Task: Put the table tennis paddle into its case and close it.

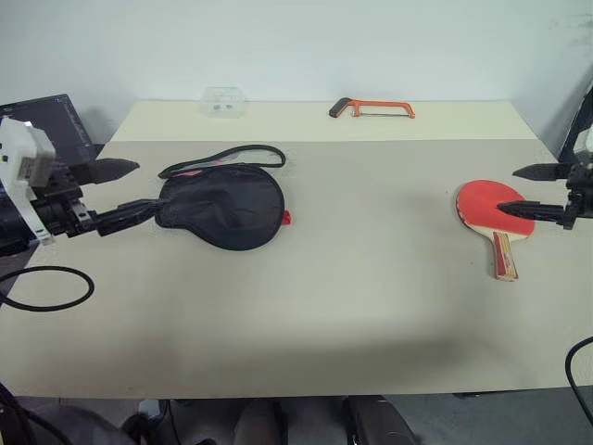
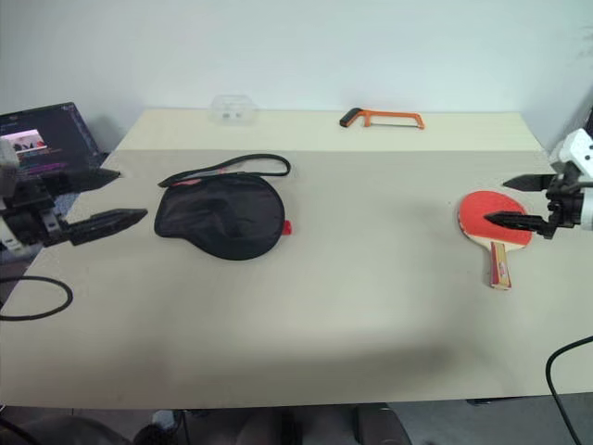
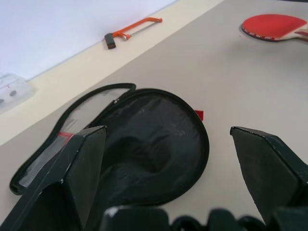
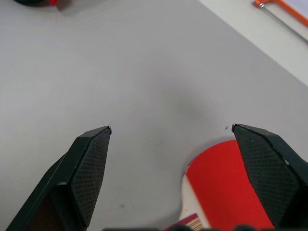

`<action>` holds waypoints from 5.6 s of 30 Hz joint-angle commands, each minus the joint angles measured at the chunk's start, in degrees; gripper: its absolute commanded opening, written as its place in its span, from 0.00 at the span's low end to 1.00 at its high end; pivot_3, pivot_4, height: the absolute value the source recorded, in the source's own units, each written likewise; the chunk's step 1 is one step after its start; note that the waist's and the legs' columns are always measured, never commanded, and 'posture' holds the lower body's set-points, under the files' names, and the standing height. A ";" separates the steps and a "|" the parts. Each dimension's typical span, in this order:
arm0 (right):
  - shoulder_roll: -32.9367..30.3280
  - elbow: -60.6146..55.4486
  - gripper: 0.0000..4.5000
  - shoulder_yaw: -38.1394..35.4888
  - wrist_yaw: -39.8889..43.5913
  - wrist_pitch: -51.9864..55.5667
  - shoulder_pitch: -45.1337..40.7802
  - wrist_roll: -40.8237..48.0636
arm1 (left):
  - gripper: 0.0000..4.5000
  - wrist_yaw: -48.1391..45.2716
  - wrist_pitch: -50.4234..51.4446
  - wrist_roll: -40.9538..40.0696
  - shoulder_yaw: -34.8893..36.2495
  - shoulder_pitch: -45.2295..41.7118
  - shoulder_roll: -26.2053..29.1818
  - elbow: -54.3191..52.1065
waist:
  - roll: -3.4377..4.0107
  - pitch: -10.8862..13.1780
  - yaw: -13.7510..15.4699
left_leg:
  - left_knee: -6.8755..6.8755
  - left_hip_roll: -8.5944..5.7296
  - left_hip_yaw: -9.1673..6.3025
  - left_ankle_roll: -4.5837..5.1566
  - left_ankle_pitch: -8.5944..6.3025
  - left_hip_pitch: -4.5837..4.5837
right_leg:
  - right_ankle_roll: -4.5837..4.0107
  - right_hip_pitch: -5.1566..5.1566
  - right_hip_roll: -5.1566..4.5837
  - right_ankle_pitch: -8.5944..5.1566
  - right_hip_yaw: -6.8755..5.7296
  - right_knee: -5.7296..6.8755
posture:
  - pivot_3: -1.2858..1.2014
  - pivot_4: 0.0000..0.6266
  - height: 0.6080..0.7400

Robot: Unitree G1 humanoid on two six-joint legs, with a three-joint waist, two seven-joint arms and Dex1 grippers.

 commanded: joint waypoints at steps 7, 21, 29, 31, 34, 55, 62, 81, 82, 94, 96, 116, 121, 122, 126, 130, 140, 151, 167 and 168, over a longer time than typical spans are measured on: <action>-0.53 -3.00 0.98 -2.40 -1.37 0.20 -0.38 2.47 | 1.00 3.51 -0.95 1.52 -1.03 -3.33 -0.34 0.93 | 0.00 0.00 0.07 | 0.00 0.00 -0.01 0.00 0.00 -0.01 | 0.00 -0.01 0.00 0.00 -0.01 -0.01 | 0.52 0.24 1.00; 0.73 -8.06 0.98 -4.38 -3.79 1.36 4.36 4.99 | 1.00 29.11 -8.25 26.37 -18.30 -29.56 -11.56 43.43 | -0.02 0.00 0.67 | 0.05 -0.07 0.00 -0.11 0.05 -0.32 | 0.01 -0.25 0.03 0.00 -0.06 -0.03 | 0.52 0.24 1.00; -0.70 -12.78 0.98 -6.17 -4.84 3.69 8.14 5.90 | 1.00 37.73 -13.87 30.94 -20.78 -36.17 -21.40 62.78 | -0.04 0.00 1.30 | 0.11 -0.09 -0.01 -0.20 0.10 -0.37 | 0.01 -0.28 0.03 0.00 -0.08 -0.01 | 0.52 0.24 1.00; -0.95 -13.15 0.98 -6.29 -5.11 3.59 8.82 5.82 | 1.00 39.73 -15.28 31.50 -20.76 -36.82 -22.89 65.90 | -0.04 0.00 1.33 | 0.09 -0.09 0.00 -0.20 0.10 -0.37 | 0.01 -0.28 0.04 0.00 -0.07 -0.02 | 0.52 0.24 1.00; -1.24 -14.18 0.98 -6.81 -5.72 4.26 9.57 6.14 | 1.00 42.54 -16.31 31.93 -20.55 -37.41 -24.74 68.98 | -0.04 -0.01 1.53 | 0.09 -0.10 0.01 -0.21 0.11 -0.35 | 0.01 -0.27 0.03 0.01 -0.06 -0.01 | 0.52 0.24 1.00; -1.17 -13.14 1.00 -5.29 -8.20 3.15 7.94 5.55 | 0.27 44.15 -8.92 28.08 -14.02 -35.56 -26.13 69.17 | 0.07 -0.10 1.67 | 0.12 -0.13 0.05 -0.23 0.12 0.01 | 0.02 0.05 0.04 0.00 -0.02 0.09 | 0.52 0.24 1.00; -1.02 -12.39 1.00 -4.96 -7.95 2.55 7.39 5.32 | 0.01 45.14 1.22 22.76 -9.56 -34.91 -27.19 55.13 | 0.06 -0.10 1.85 | 0.11 -0.13 0.02 -0.24 0.12 -0.01 | 0.03 0.06 0.03 0.00 -0.05 0.05 | 0.52 0.24 1.00; -0.39 -11.12 1.00 -3.97 -7.61 0.36 6.39 4.77 | 0.01 68.89 40.58 12.06 -16.13 -17.77 -60.48 -19.84 | -0.05 -0.04 2.71 | 0.14 -0.18 -0.23 -0.26 0.12 0.11 | 0.04 0.48 0.00 0.01 0.02 -0.19 | 0.52 0.24 1.00; -0.44 -11.19 1.00 -4.00 -7.55 0.34 6.41 4.78 | 0.01 69.17 40.38 12.29 -16.89 -17.61 -61.33 -19.95 | -0.06 -0.03 2.70 | 0.13 -0.18 -0.25 -0.26 0.12 0.17 | 0.04 0.56 0.01 0.01 0.01 -0.21 | 0.52 0.24 1.00; -0.53 -10.39 1.00 -3.03 -6.69 -0.57 4.21 3.86 | 0.01 72.62 34.92 11.98 -20.13 -22.90 -75.59 -8.60 | -0.07 -0.03 2.84 | 0.09 -0.26 -0.27 -0.26 0.12 0.25 | 0.05 0.68 0.03 0.01 0.02 -0.30 | 0.52 0.24 1.00; -0.49 -10.04 1.00 -2.81 -6.48 -0.73 3.51 3.62 | 0.01 71.48 35.34 10.75 -21.78 -23.12 -76.01 -7.56 | -0.08 -0.02 2.88 | 0.08 -0.26 -0.26 -0.26 0.12 0.24 | 0.05 0.67 0.04 0.01 0.00 -0.30 | 0.52 0.24 1.00; 0.30 -6.25 1.00 -0.71 -5.52 -3.26 -0.19 2.57 | 0.70 58.75 38.65 4.62 -33.63 -21.72 -59.16 -15.99 | -0.06 -0.03 2.85 | 0.00 -0.27 -0.25 -0.31 0.10 0.18 | 0.08 0.68 0.03 0.02 0.01 -0.52 | 0.52 0.24 1.00; -0.14 -5.06 1.00 -0.58 -4.65 -3.79 -0.91 2.33 | 0.70 48.69 40.98 1.63 -31.20 -21.87 -45.22 -21.01 | -0.06 -0.02 2.50 | 0.01 -0.21 -0.27 -0.32 0.10 0.21 | 0.07 0.67 0.05 0.02 0.01 -0.50 | 0.52 0.24 1.00; -0.19 -4.80 1.00 -0.58 -4.54 -3.92 -1.06 2.23 | 0.70 46.34 41.05 0.86 -30.76 -21.90 -42.15 -21.83 | -0.06 -0.02 2.50 | 0.02 -0.20 -0.27 -0.32 0.10 0.20 | 0.07 0.67 0.04 0.02 0.00 -0.50 | 0.52 0.24 1.00; -0.07 -4.01 1.00 -0.48 -4.33 -4.36 -1.78 1.79 | 0.70 37.69 40.20 -2.33 -28.08 -21.37 -32.17 -22.76 | -0.06 -0.01 2.54 | 0.02 -0.19 -0.28 -0.32 0.10 0.18 | 0.08 0.65 0.00 0.02 -0.04 -0.57 | 0.52 0.24 1.00; 0.34 -3.24 1.00 -0.31 -4.27 -4.84 -2.52 1.22 | 0.70 35.28 35.71 -0.41 -24.74 -22.99 -27.63 -16.35 | -0.06 -0.01 2.57 | 0.02 -0.17 -0.30 -0.31 0.09 0.17 | 0.08 0.66 0.00 0.02 -0.05 -0.61 | 0.52 0.24 1.00; 2.57 -3.35 1.00 0.68 -4.47 -4.95 -3.50 0.99 | 0.70 37.38 13.78 11.59 -22.66 -40.70 -33.75 26.41 | -0.07 -0.01 3.05 | 0.00 -0.18 -0.17 -0.29 0.08 0.12 | 0.10 0.61 0.00 0.05 -0.12 -0.72 | 0.52 0.24 1.00; 2.25 -4.48 1.00 0.57 -4.61 -4.40 -2.75 1.15 | 0.70 27.99 -4.90 19.61 -23.02 -51.17 -39.04 59.86 | -0.07 -0.01 2.96 | -0.01 -0.16 0.02 -0.30 0.09 -0.59 | 0.11 -0.26 0.03 0.06 -0.10 -0.65 | 0.52 0.24 1.00; 0.92 -7.66 1.00 -1.23 -5.70 -2.41 0.02 2.30 | 0.57 27.65 -8.18 22.84 -21.86 -51.62 -45.18 66.68 | -0.07 -0.01 2.96 | 0.17 -0.19 -0.02 -0.30 0.09 -0.72 | 0.11 -0.35 0.04 0.06 -0.21 -0.30 | 0.52 0.24 1.00; 0.81 -7.86 1.00 -1.45 -5.82 -2.27 0.26 2.34 | 0.50 27.91 -8.28 22.98 -21.72 -51.60 -45.36 66.73 | -0.07 -0.01 2.95 | 0.17 -0.19 -0.02 -0.30 0.09 -0.72 | 0.11 -0.35 0.04 0.05 -0.21 -0.30 | 0.52 0.24 1.00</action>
